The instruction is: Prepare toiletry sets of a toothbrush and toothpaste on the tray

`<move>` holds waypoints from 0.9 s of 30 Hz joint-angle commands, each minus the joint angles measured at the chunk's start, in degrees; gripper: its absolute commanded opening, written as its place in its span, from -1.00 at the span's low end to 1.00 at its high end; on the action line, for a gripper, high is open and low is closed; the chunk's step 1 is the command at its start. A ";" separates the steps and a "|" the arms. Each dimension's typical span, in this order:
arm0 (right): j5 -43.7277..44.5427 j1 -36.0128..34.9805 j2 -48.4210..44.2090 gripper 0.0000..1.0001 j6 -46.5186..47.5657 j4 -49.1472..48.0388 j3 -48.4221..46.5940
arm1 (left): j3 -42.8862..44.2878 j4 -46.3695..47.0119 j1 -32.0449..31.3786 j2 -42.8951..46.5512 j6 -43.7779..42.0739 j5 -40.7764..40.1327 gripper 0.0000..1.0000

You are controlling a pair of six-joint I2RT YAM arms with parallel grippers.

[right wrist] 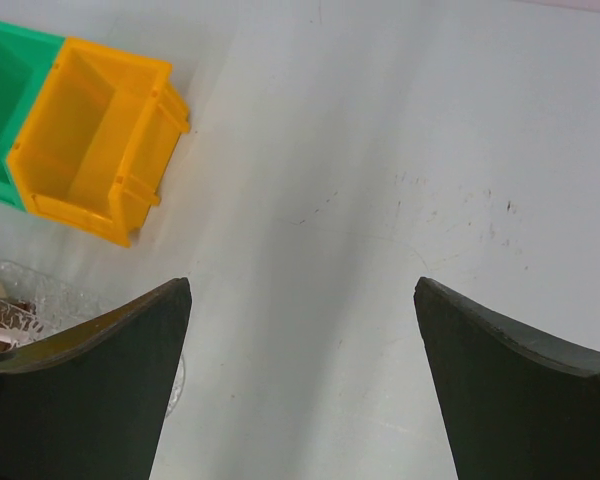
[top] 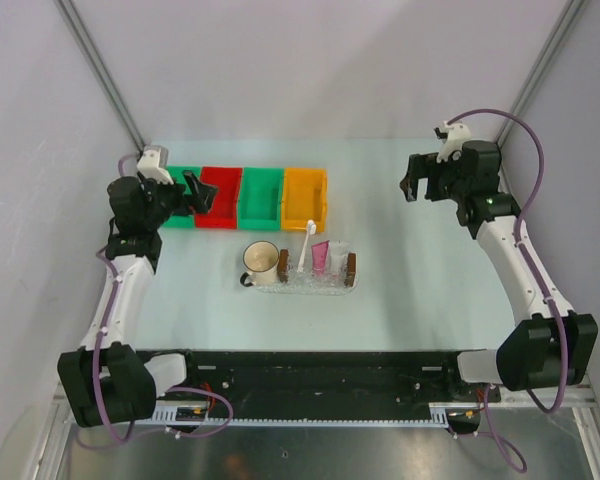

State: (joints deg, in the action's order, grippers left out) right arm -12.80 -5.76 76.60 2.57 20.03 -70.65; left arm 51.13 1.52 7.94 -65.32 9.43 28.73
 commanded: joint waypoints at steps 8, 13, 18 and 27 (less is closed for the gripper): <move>3.22 -0.83 -3.47 1.00 2.35 -2.54 -0.19 | -0.16 0.50 0.49 4.41 -5.21 -2.18 1.00; 5.76 -1.01 -4.35 1.00 3.49 -3.86 0.87 | -2.87 3.31 -1.35 5.81 -8.80 -8.76 1.00; 7.70 -0.83 -4.70 0.99 4.20 -4.12 1.31 | -4.82 6.04 -7.06 6.35 -12.68 -17.48 0.99; 7.26 -0.22 -5.41 1.00 4.20 -4.74 2.01 | -4.64 6.22 -9.00 6.96 -13.03 -20.47 1.00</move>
State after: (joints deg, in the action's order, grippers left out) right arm -6.37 -6.24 73.03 6.09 18.02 -68.60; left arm 46.48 5.34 -0.36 -60.20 -1.54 11.00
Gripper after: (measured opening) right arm 0.994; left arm 0.996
